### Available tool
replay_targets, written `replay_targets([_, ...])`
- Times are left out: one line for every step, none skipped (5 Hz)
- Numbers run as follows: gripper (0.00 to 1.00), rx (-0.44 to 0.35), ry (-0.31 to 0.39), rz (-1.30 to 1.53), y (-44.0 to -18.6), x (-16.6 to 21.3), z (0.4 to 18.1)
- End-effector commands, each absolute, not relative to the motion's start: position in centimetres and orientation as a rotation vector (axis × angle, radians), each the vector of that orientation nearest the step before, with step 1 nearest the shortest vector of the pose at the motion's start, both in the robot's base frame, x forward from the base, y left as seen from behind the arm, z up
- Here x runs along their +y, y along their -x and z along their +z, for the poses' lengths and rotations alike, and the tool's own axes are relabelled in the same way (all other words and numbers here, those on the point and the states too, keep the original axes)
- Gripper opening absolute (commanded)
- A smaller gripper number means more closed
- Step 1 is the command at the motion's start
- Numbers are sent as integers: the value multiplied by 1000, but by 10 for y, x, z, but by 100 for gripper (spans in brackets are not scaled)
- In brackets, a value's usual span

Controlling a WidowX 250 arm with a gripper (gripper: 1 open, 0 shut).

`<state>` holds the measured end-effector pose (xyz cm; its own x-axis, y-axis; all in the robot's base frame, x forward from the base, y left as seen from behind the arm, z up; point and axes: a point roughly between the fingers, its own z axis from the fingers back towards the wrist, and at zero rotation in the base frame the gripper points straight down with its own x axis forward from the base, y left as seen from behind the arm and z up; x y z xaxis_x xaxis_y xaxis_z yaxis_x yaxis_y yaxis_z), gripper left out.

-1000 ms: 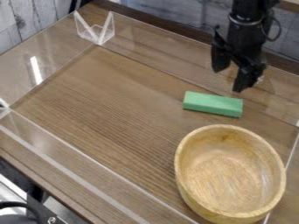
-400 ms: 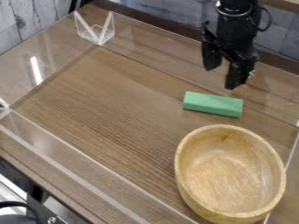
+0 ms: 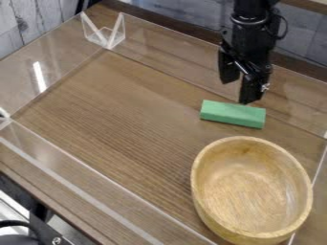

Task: Put green object into wooden bowl

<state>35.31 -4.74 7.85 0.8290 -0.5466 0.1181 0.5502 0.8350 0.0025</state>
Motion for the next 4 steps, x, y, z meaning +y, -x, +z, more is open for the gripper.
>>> replay_targets([100,-170,40,-694,-358,-45,87])
replay_targets([100,-151,59,-799,-353,-44,73])
replay_targets([100,-125,75,-890,-349,-40,65])
replay_targets([100,-108,86,-948,-346,-39,61])
